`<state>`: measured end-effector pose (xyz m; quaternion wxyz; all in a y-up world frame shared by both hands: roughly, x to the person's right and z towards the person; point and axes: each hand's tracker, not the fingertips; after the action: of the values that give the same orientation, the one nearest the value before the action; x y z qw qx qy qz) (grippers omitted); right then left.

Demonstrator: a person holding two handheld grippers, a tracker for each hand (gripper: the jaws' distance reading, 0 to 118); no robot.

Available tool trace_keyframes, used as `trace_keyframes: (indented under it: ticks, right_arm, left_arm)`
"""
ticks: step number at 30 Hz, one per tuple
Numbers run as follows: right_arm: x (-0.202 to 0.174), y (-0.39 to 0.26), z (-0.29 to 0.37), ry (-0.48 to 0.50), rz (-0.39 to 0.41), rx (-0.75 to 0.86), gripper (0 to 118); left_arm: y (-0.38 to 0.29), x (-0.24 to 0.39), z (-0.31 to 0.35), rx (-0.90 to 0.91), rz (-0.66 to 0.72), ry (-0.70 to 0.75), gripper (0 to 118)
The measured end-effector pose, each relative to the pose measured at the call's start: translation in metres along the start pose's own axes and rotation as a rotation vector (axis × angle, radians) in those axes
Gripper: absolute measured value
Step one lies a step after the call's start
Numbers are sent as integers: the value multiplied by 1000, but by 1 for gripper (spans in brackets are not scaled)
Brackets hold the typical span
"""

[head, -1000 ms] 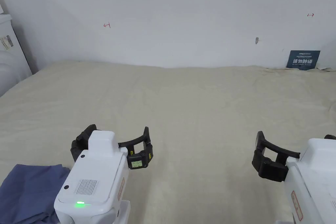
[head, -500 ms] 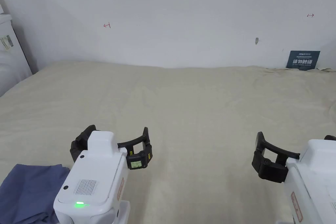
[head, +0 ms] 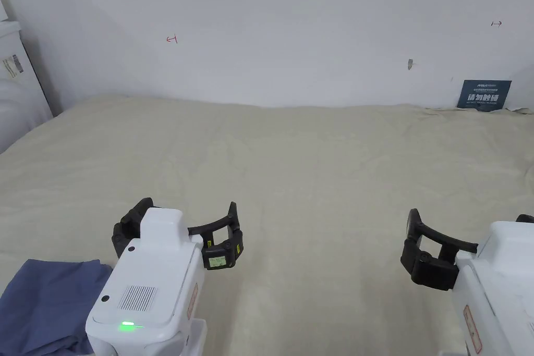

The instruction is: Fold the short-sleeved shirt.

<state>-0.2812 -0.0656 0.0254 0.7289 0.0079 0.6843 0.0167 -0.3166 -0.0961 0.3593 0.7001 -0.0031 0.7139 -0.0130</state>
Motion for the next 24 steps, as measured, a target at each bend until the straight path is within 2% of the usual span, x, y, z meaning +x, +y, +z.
trace_keyframes:
  ticks: [24]
  right_arm:
    - [0,2,-1,-7,8,-13,118]
  left_arm:
    - [-1,1,-1,-4,-9,-3,118]
